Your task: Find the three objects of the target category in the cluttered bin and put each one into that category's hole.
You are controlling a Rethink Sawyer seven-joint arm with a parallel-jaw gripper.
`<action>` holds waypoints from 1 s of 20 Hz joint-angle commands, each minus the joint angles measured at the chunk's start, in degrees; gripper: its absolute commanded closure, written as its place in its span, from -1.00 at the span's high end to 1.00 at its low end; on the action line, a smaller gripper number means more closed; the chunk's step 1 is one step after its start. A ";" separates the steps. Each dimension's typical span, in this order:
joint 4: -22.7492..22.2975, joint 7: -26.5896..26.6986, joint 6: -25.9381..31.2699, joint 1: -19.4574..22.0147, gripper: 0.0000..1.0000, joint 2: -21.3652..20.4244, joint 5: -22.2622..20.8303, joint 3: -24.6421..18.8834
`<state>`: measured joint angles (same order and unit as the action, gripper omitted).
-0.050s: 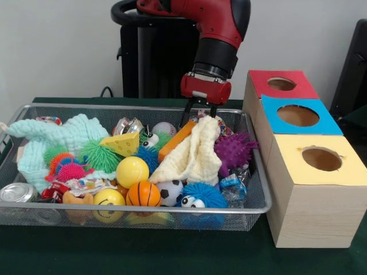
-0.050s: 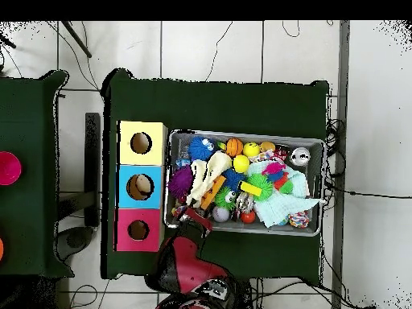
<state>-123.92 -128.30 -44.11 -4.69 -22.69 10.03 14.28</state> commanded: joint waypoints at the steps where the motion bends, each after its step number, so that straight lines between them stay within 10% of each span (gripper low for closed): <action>1: 4.46 -10.50 3.96 1.76 1.00 -0.41 -0.63 -7.06; 4: 4.13 -11.77 3.00 1.93 1.00 -0.48 0.01 -7.45; 5: 3.95 -12.29 2.59 1.93 -1.00 -0.51 0.44 -7.54; 20: 0.64 -3.63 11.94 -3.51 -1.00 -13.31 4.16 0.90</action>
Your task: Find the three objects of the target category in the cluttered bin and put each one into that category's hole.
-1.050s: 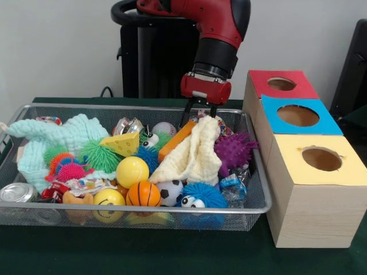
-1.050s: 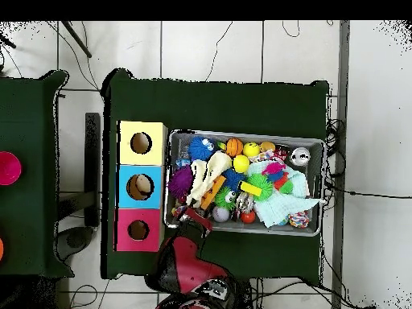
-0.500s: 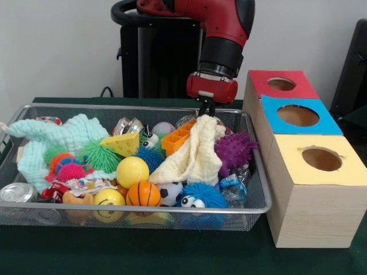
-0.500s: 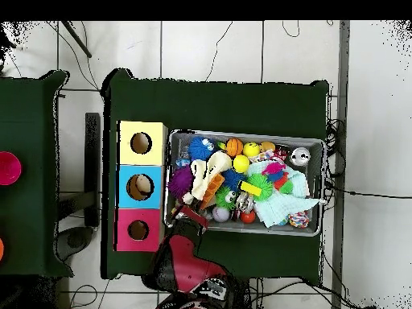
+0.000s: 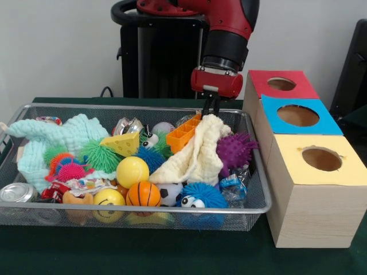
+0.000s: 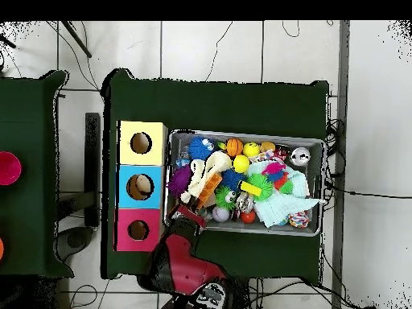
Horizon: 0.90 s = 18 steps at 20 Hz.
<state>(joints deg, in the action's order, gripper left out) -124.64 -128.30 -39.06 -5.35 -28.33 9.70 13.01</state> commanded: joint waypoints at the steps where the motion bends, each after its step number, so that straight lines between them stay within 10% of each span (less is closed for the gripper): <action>1: 1.35 -2.85 7.93 -3.60 -1.00 -8.71 5.13 3.34; 7: 4.01 2.74 12.79 -10.73 -1.00 -11.15 8.44 13.11; 18: 6.99 0.86 15.77 -12.67 -1.00 -10.82 4.99 17.47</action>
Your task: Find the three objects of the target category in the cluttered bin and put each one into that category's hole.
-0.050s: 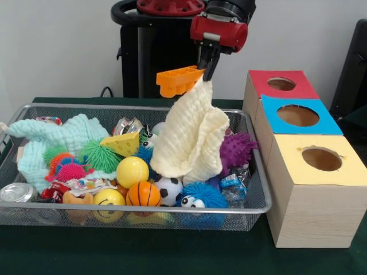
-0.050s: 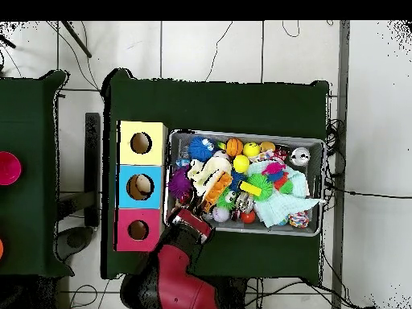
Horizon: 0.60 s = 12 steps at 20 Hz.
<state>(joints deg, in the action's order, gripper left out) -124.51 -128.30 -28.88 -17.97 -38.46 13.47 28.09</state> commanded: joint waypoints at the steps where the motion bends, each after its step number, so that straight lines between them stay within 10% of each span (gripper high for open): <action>1: 7.05 0.90 6.10 0.22 -1.00 -1.11 0.55 2.46; 12: 8.18 1.31 10.16 4.52 -1.00 -6.40 -7.67 2.47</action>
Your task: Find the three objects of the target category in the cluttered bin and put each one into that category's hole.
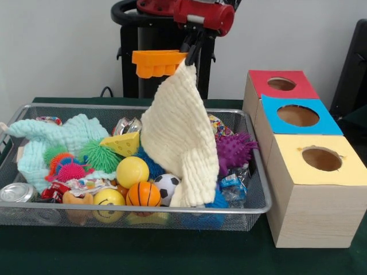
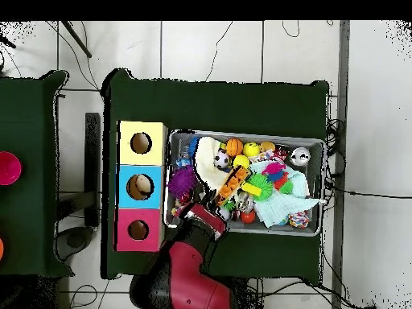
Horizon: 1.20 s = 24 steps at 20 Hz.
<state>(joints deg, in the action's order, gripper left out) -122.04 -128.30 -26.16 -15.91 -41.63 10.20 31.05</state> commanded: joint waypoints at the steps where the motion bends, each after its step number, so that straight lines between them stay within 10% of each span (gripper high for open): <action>1: 5.88 1.52 8.27 2.84 -1.00 -4.04 -5.25 -0.42; 24: 9.90 1.82 24.32 8.29 -1.00 -17.34 -18.75 -1.73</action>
<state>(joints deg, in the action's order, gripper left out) -116.39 -128.30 -9.41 -9.58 -56.32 -4.86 31.33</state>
